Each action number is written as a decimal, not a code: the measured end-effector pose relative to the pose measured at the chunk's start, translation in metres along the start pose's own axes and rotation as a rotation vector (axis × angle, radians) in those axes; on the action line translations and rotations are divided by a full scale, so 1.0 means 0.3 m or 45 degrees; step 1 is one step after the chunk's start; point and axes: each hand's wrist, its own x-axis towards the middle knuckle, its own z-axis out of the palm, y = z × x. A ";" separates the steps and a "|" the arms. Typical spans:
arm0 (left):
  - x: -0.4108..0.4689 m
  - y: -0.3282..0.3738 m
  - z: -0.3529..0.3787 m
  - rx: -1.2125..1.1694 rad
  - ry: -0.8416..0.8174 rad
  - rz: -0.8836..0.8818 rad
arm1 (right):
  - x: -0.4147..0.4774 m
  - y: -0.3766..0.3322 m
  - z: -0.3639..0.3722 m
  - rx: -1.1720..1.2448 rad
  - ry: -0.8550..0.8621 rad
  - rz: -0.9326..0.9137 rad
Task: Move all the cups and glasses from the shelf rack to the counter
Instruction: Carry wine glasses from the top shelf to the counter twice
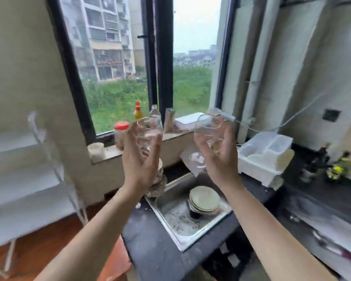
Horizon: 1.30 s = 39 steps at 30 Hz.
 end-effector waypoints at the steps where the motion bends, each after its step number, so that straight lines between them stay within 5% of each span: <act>1: -0.071 0.050 0.105 -0.073 -0.057 -0.020 | -0.024 0.028 -0.138 -0.034 0.043 0.031; 11: -0.621 0.537 0.992 -0.527 -0.754 -0.169 | -0.227 0.189 -1.287 -0.368 0.649 0.337; 26: -1.062 1.103 2.170 -1.049 -1.476 -0.189 | -0.192 0.416 -2.349 -0.728 1.212 0.519; 39: -1.537 1.522 2.804 -1.066 -1.975 -0.112 | -0.347 0.519 -3.111 -0.849 1.734 0.650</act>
